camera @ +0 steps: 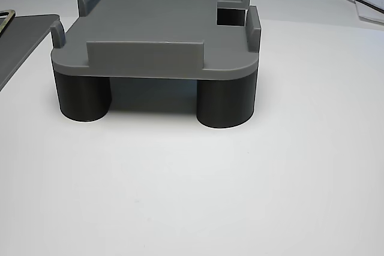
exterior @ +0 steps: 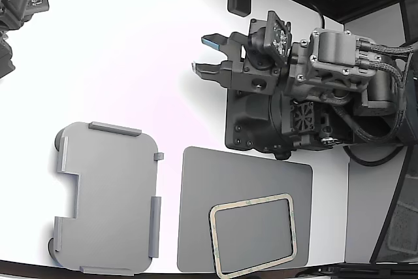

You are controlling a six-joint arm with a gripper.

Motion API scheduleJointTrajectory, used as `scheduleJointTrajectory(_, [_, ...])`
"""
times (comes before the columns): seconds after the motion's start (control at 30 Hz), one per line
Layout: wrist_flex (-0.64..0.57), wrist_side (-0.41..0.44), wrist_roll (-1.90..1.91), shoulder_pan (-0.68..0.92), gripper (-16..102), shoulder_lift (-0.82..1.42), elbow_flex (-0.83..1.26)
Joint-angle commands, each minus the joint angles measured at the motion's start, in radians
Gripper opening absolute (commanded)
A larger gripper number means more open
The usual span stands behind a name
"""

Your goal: Move top rectangular frame to the holder.

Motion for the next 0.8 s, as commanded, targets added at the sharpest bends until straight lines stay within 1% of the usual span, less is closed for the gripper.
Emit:
scheduleJointTrajectory(0.0, [-0.009, -0.014, -0.008, -0.008, 100, 0.023, -0.025])
scheduleJointTrajectory(0.47, [-0.009, -0.02, -0.017, -0.008, 100, 0.021, -0.035])
scheduleJointTrajectory(0.67, [-0.026, -0.046, -0.071, -0.006, 100, -0.043, -0.16])
scheduleJointTrajectory(0.77, [0.006, -0.077, -0.08, 0.015, 100, -0.141, -0.265])
